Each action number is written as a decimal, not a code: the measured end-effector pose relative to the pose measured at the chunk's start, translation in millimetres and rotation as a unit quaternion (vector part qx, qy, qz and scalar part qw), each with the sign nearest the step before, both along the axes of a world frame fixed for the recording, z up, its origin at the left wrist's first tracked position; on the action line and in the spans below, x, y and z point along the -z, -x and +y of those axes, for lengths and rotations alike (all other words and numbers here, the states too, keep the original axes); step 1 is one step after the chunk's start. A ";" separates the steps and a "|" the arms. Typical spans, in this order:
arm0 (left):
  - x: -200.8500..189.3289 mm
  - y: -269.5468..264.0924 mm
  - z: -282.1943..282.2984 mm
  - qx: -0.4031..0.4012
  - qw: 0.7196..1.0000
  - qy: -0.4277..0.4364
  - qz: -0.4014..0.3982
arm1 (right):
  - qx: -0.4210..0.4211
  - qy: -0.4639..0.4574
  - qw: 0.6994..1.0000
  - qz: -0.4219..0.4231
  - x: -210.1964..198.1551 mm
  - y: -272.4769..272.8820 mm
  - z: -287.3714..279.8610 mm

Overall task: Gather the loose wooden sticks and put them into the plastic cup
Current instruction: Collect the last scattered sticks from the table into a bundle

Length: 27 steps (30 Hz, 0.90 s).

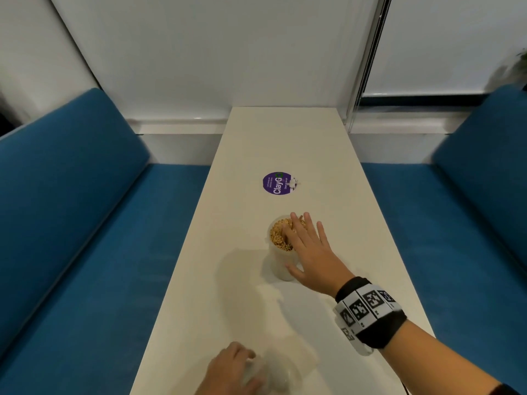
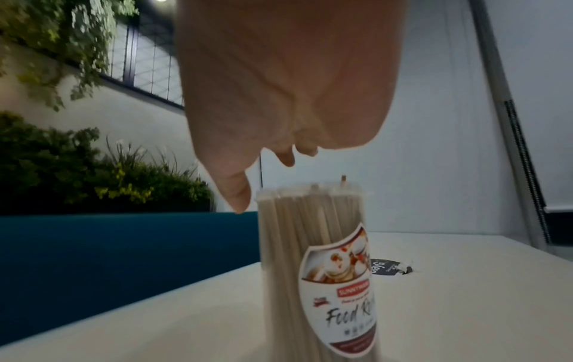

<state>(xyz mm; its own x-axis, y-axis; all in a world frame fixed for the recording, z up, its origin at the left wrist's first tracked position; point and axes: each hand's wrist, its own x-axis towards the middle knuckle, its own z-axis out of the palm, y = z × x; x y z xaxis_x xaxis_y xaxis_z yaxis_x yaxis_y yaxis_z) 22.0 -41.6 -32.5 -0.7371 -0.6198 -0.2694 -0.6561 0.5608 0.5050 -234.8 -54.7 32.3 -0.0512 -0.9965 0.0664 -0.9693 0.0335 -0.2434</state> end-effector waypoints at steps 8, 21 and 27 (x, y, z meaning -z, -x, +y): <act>-13.8 21.6 15.1 -0.111 0.983 -0.149 -0.006 | 0.110 0.039 0.958 -0.261 -17.7 -36.0 84.2; -106.5 13.4 55.5 -0.068 0.970 -0.056 0.226 | 0.145 0.027 0.846 -0.512 -53.2 -83.6 133.8; -118.4 6.5 49.1 -0.103 0.953 -0.058 0.278 | 0.147 0.135 0.901 -0.386 -58.0 -74.7 144.1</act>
<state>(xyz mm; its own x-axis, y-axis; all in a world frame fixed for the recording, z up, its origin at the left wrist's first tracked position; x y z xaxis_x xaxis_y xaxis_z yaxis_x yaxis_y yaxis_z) 15.5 7.5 86.0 -0.6525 -0.7560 0.0514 -0.3587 0.3679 0.8579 -160.0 89.4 90.3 -0.4452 -0.8851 0.1356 -0.4671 0.1003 -0.8785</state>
